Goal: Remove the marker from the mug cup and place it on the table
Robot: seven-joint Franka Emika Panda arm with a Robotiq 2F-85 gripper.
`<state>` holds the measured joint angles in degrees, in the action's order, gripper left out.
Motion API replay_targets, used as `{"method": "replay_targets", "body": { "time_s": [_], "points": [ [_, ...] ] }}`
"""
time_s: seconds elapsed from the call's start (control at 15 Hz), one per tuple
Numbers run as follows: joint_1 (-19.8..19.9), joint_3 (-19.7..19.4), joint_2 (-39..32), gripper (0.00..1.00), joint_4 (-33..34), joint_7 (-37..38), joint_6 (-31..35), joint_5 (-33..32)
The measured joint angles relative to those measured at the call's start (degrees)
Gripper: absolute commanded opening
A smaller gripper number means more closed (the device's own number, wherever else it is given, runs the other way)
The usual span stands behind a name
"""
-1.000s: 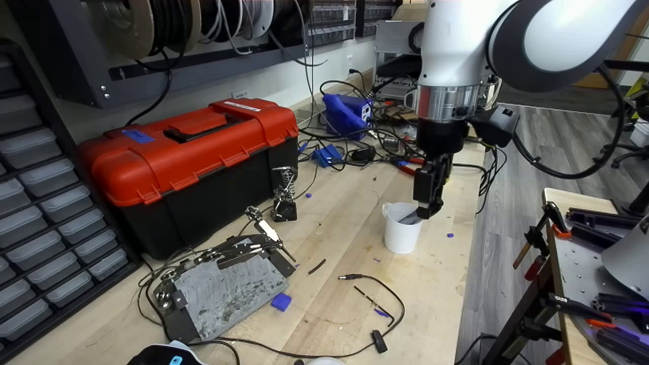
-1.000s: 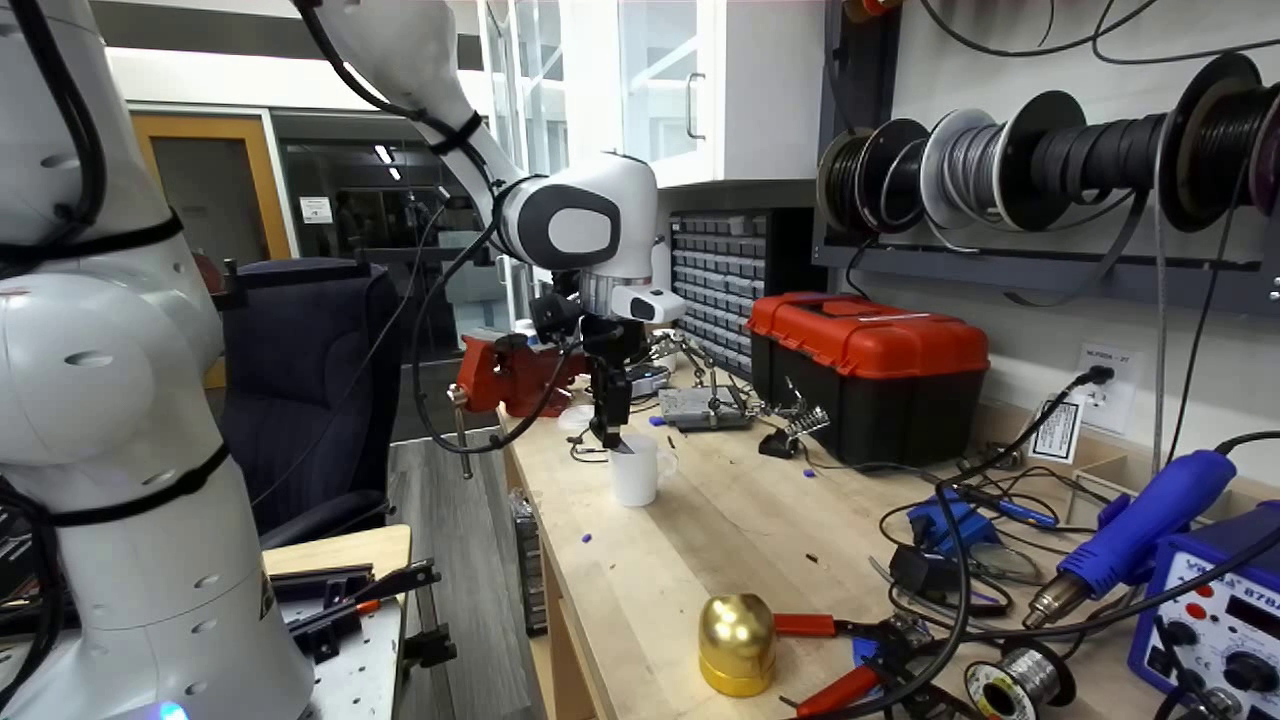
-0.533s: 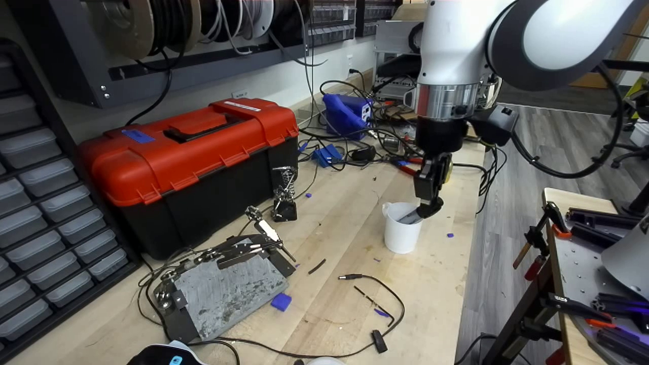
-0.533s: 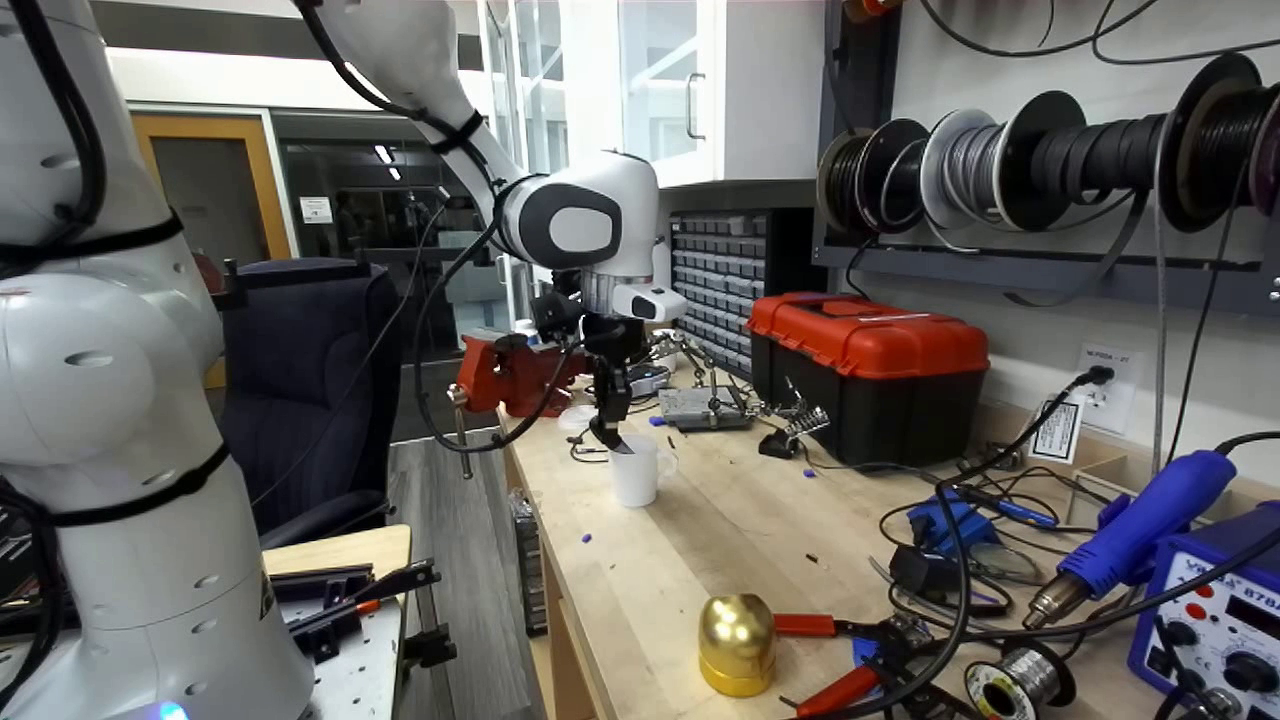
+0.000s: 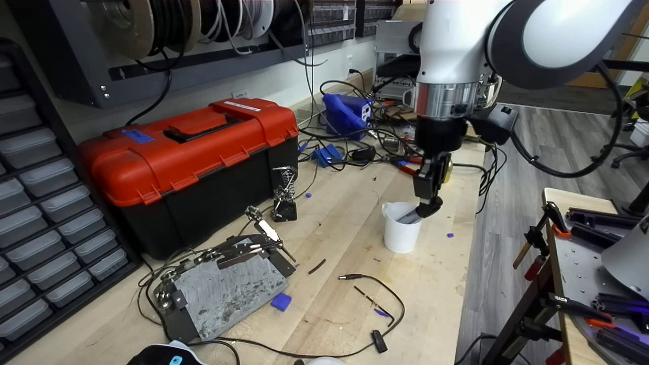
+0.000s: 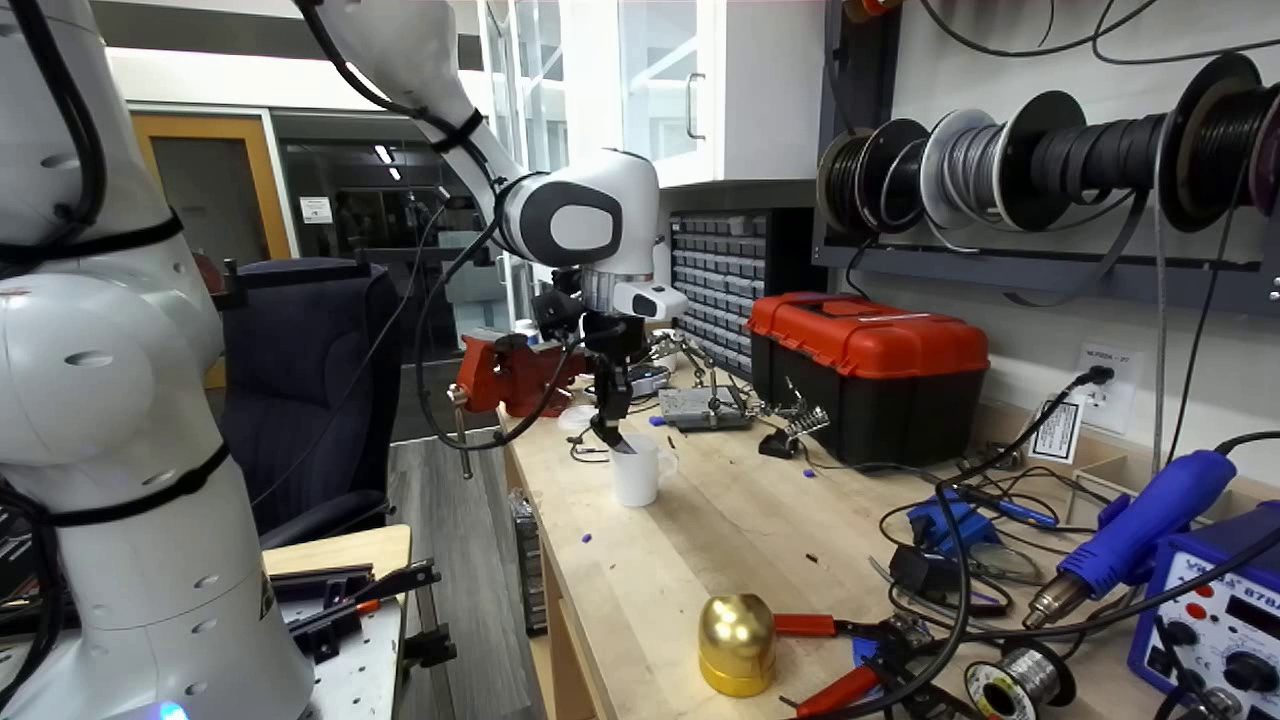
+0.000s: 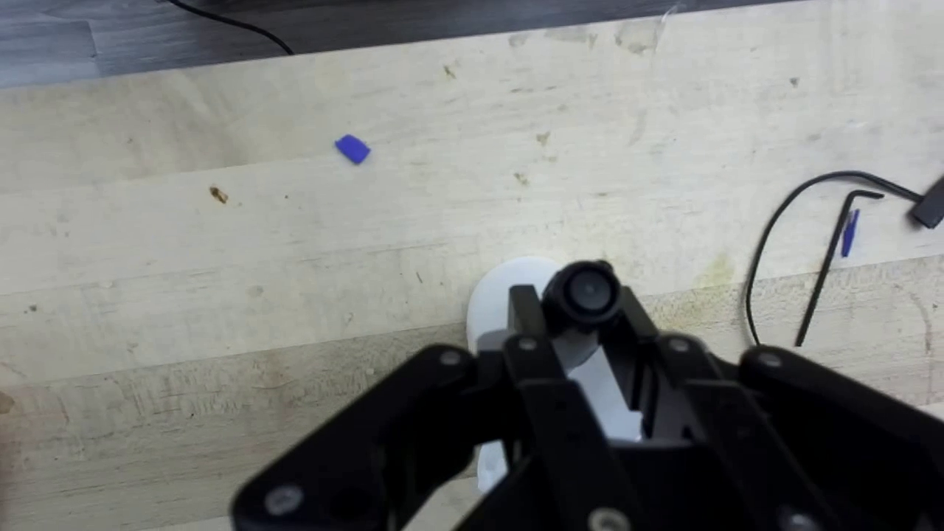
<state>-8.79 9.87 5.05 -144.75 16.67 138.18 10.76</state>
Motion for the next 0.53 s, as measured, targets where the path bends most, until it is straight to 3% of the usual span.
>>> {"method": "replay_targets", "body": {
  "time_s": [0.27, 0.53],
  "points": [
    [0.0, 0.0, 0.4, 0.06, 1.3, 0.1, -2.2, 0.0],
    [0.0, -0.1, 1.5, 0.06, 4.0, 0.2, -8.9, 0.0]
  ]
}}
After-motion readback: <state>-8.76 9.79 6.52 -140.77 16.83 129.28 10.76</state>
